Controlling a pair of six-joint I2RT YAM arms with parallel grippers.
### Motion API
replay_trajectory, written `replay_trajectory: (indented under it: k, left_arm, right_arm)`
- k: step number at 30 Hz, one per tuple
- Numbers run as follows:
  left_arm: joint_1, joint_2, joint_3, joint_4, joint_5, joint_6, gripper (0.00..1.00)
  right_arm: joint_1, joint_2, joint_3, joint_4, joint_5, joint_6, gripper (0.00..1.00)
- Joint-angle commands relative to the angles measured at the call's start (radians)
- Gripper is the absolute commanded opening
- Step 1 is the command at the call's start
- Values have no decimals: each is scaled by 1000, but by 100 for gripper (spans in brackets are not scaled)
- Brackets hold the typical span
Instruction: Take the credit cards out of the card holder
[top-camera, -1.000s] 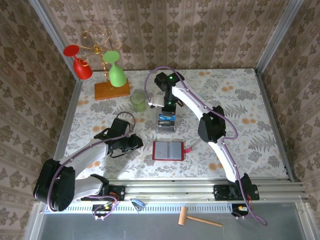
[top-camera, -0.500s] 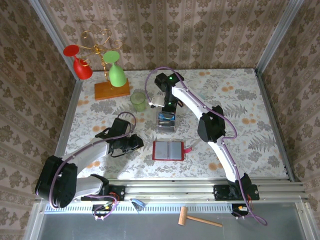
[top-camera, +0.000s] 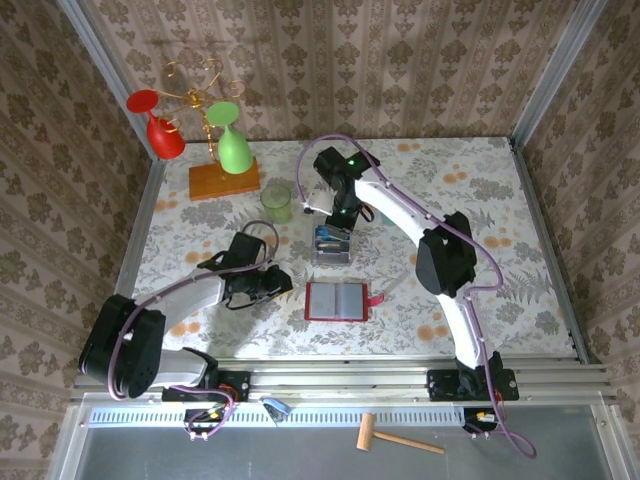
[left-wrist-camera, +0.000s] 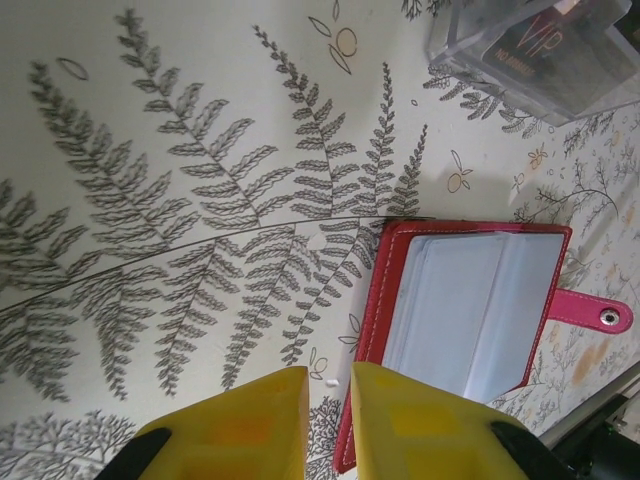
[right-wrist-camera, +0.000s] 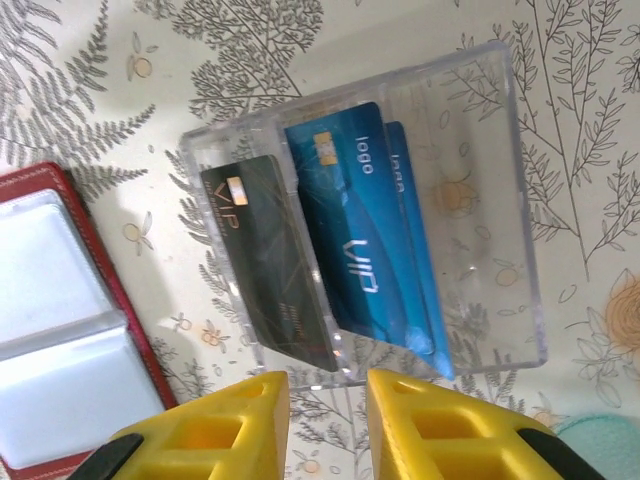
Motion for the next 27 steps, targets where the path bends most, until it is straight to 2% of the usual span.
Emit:
replay_trajectory:
  k: [1, 13, 21, 27]
  left_arm:
    - [-16, 27, 36, 30, 27, 12, 19]
    - [-57, 107, 69, 74, 49, 7, 15]
    - [-96, 151, 69, 97, 58, -8, 13]
    - [-122, 153, 56, 103, 55, -19, 12]
  right_arm:
    - [25, -80, -92, 106, -19, 115, 26]
    - [93, -250, -424, 384, -65, 539, 26]
    - [108, -358, -632, 545, -108, 817, 22]
    - [121, -427, -752, 622, -138, 916, 20]
